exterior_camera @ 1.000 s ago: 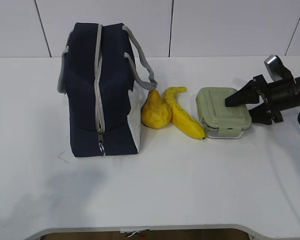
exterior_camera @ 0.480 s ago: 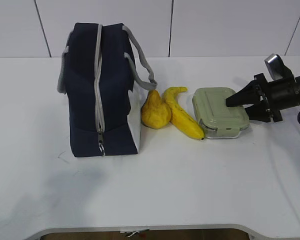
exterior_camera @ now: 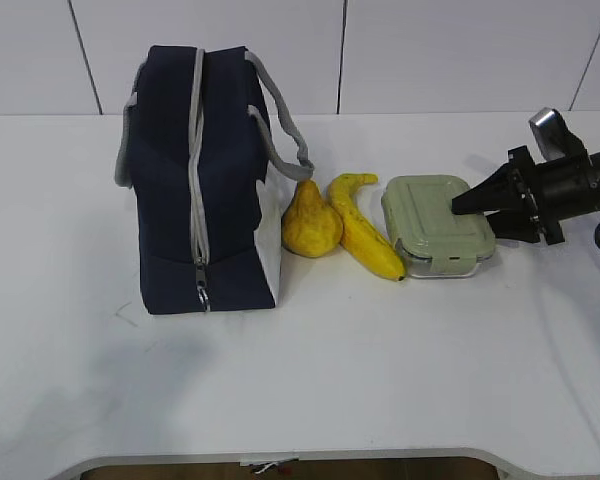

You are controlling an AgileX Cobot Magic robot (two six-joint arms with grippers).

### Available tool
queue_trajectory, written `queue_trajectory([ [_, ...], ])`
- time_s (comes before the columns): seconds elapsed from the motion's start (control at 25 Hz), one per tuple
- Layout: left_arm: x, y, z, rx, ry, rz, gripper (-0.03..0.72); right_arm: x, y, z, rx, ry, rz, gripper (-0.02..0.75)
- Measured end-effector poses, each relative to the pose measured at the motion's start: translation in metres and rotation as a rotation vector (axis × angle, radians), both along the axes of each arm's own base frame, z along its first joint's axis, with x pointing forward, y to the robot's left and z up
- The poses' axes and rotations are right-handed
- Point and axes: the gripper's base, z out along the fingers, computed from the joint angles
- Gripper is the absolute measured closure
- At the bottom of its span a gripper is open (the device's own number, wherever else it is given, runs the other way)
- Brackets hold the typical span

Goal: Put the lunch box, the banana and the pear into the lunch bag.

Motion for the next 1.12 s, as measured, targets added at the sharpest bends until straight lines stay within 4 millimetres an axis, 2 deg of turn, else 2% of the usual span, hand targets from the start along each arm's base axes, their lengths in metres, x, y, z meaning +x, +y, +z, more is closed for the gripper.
queue_trajectory([
  [0.16, 0.0, 0.0, 0.0, 0.0, 0.0, 0.0, 0.448, 0.0, 0.0, 0.0, 0.0, 0.0, 0.0, 0.356],
  [0.52, 0.0, 0.0, 0.0, 0.0, 0.0, 0.0, 0.448, 0.0, 0.0, 0.001, 0.004, 0.025, -0.013, 0.359],
  [0.84, 0.0, 0.0, 0.0, 0.0, 0.0, 0.0, 0.448, -0.002, -0.003, 0.019, -0.064, 0.007, -0.019, 0.36],
  [1.12, 0.0, 0.0, 0.0, 0.0, 0.0, 0.0, 0.448, -0.004, -0.003, 0.03, -0.056, 0.056, -0.061, 0.36],
])
